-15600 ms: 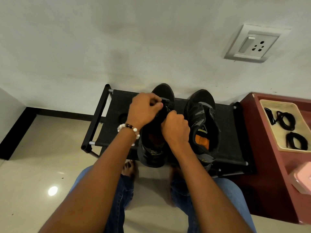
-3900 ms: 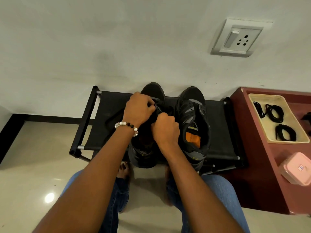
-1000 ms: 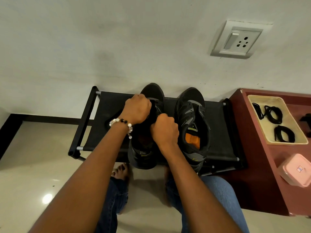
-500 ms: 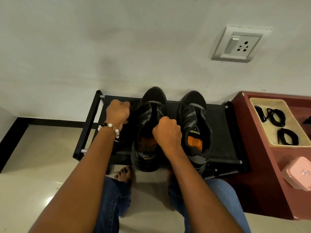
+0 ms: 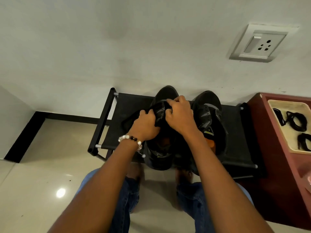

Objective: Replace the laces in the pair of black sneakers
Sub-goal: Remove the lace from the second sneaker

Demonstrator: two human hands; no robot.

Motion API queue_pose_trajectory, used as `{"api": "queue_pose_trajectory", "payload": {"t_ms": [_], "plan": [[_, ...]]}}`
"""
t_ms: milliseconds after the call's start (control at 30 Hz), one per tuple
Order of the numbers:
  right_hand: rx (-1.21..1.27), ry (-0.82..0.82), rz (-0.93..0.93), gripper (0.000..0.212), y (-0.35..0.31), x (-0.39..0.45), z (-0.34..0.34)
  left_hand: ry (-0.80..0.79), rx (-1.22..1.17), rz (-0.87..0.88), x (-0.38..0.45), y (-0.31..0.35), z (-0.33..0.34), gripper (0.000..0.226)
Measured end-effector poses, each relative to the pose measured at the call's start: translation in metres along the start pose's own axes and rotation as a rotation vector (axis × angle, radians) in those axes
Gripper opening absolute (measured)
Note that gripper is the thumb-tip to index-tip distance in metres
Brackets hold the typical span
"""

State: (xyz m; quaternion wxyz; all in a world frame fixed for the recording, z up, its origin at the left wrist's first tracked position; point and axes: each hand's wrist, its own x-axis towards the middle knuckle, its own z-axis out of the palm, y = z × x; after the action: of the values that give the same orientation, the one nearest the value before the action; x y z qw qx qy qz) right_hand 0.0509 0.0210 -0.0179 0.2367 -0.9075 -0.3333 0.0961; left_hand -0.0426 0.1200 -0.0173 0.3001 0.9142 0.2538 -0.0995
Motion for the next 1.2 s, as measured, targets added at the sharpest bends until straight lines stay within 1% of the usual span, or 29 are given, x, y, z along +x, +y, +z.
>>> {"api": "queue_pose_trajectory", "payload": {"t_ms": [100,133,233,333,400,433,500,533,633,667,700,733,767,833,867,900,967,1033,1133,1200], "plan": [[-0.082,0.018,-0.023,0.034,-0.002,0.003,0.002,0.2,-0.055,-0.049,0.003,-0.006,0.013,0.026],[-0.092,0.023,-0.038,0.034,-0.002,0.004,0.003,0.244,-0.096,-0.066,0.003,-0.007,0.015,0.025],[-0.139,0.03,-0.054,0.03,-0.001,0.008,0.005,0.351,-0.129,-0.125,0.0,-0.004,0.021,0.031],[-0.222,0.021,-0.049,0.03,-0.004,0.012,0.008,0.435,-0.175,-0.168,-0.003,0.002,0.029,0.032],[-0.193,0.021,-0.036,0.027,-0.002,0.014,0.011,0.469,-0.211,-0.195,-0.004,0.004,0.03,0.031],[-0.118,0.031,-0.017,0.02,-0.001,0.016,0.011,0.482,-0.216,-0.207,-0.004,0.004,0.03,0.03],[0.124,0.049,0.066,0.007,0.004,0.017,0.012,0.506,-0.212,-0.224,-0.005,0.005,0.03,0.03],[0.285,0.048,0.143,0.007,0.006,0.015,0.011,0.515,-0.212,-0.229,-0.005,0.006,0.031,0.03],[0.956,0.004,0.495,0.011,0.009,0.012,-0.001,0.53,-0.213,-0.24,-0.006,0.009,0.033,0.029],[1.102,-0.014,0.583,0.013,0.011,0.012,-0.004,0.53,-0.21,-0.239,-0.007,0.01,0.033,0.03],[1.153,-0.014,0.634,0.015,0.012,0.012,-0.007,0.529,-0.206,-0.235,-0.007,0.01,0.033,0.031],[1.116,0.003,0.644,0.017,0.011,0.013,-0.008,0.529,-0.204,-0.234,-0.007,0.01,0.033,0.032],[1.024,0.046,0.611,0.016,0.01,0.013,-0.007,0.53,-0.206,-0.236,-0.006,0.01,0.033,0.033],[0.758,0.186,0.45,0.011,0.005,0.013,-0.004,0.533,-0.21,-0.241,-0.006,0.01,0.033,0.033],[0.598,0.244,0.34,0.015,0.003,0.013,-0.003,0.534,-0.209,-0.242,-0.005,0.01,0.033,0.032],[0.431,0.255,0.23,0.021,0.001,0.014,-0.002,0.534,-0.206,-0.242,-0.005,0.01,0.033,0.032],[0.105,0.161,0.078,0.026,-0.004,0.015,0.0,0.529,-0.199,-0.237,-0.005,0.011,0.033,0.033],[-0.126,0.094,0.035,0.023,-0.01,0.012,0.004,0.531,-0.192,-0.239,-0.006,0.011,0.032,0.033],[-0.287,0.165,0.062,0.015,-0.013,0.008,0.01,0.534,-0.188,-0.242,-0.005,0.012,0.032,0.031],[-0.337,0.183,0.035,0.013,-0.014,0.009,0.011,0.53,-0.186,-0.24,-0.006,0.012,0.032,0.03]]}}
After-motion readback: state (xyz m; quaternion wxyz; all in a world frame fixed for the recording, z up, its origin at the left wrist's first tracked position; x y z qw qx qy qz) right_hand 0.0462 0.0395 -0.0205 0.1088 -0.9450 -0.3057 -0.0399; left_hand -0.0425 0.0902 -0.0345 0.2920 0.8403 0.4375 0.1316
